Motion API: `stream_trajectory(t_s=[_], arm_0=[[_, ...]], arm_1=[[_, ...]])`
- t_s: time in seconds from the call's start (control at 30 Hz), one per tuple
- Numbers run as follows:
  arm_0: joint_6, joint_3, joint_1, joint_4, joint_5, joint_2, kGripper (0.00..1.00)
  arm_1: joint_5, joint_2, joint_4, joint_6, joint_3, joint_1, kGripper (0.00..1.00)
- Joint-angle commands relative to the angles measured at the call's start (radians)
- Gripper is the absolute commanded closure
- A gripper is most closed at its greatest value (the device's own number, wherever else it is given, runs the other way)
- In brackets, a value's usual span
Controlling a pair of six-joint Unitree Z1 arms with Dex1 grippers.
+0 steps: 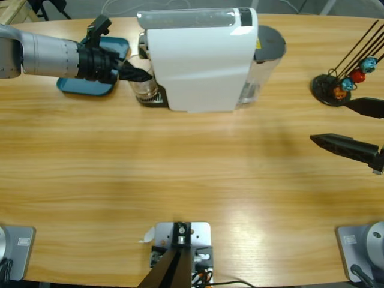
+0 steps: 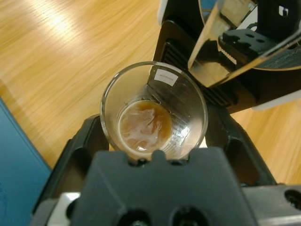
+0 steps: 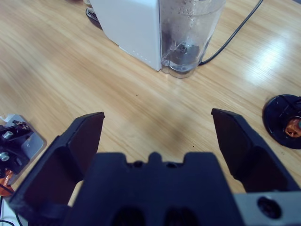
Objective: Pour coffee
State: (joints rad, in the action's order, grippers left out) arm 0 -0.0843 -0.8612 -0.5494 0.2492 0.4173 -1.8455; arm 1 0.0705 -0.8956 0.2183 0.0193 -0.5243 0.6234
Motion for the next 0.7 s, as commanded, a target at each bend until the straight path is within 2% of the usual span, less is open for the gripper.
stream_trajectory(t_s=[0.03,0.2,0.43,0.7], arm_0=[[-0.017,0.008,0.02,0.005,0.021,-0.063,0.444],[-0.015,0.032,0.021,0.002,0.021,-0.028,0.446],[-0.016,0.102,0.088,-0.089,-0.003,0.18,0.483],[-0.019,0.116,0.157,-0.197,-0.051,0.326,0.483]], arm_1=[[-0.011,-0.028,-0.01,0.013,0.03,0.01,0.0],[-0.011,-0.028,-0.011,0.013,0.03,0.01,0.0],[-0.009,-0.028,-0.011,0.013,0.03,0.01,0.0],[-0.007,-0.012,-0.011,0.013,0.033,0.01,0.0]])
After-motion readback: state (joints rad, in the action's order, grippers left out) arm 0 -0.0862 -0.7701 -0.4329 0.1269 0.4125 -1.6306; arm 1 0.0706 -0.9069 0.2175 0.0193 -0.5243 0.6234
